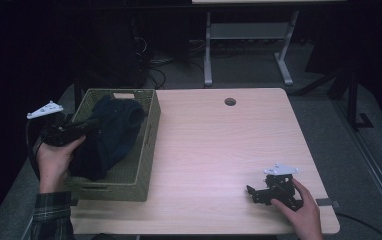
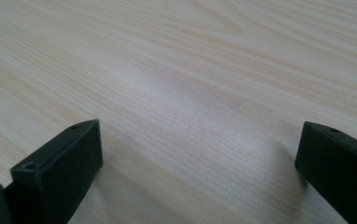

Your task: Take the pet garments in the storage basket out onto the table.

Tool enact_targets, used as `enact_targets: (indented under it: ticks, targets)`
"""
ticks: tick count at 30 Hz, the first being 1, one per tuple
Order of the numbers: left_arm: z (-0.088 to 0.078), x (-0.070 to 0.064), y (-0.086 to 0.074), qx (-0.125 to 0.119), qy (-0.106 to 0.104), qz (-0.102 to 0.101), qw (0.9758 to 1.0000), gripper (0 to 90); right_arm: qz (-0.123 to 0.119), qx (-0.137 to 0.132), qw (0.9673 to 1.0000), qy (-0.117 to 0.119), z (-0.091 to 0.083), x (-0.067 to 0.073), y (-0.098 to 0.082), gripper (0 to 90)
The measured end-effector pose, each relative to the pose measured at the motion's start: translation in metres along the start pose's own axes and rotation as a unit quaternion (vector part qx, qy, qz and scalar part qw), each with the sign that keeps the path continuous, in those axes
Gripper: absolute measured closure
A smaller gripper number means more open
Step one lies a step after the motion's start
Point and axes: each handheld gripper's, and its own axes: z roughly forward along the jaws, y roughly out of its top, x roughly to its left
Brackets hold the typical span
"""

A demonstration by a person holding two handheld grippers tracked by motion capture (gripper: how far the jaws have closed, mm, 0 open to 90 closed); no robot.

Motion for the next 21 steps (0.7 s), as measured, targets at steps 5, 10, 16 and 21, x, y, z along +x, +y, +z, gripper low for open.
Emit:
enact_targets:
  ticks: [5, 10, 16, 21]
  targets:
    - [-0.004, -0.002, 0.007, -0.013, -0.005, 0.006, 0.9999, 81.0, 0.000, 0.000, 1.0000, 0.000, 0.000, 0.000, 0.000, 0.4]
    - [-0.008, -0.005, 0.016, -0.020, -0.010, 0.013, 0.9997, 81.2, 0.000, 0.000, 1.0000, 0.000, 0.000, 0.000, 0.000, 0.4]
    - [-0.009, -0.010, 0.029, -0.029, -0.029, 0.011, 0.9991, 81.2, 0.000, 0.000, 1.0000, 0.000, 0.000, 0.000, 0.000, 0.4]
    - [-0.009, -0.017, 0.041, -0.038, -0.041, 0.019, 0.9983, 81.2, 0.000, 0.000, 1.0000, 0.000, 0.000, 0.000, 0.000, 0.4]
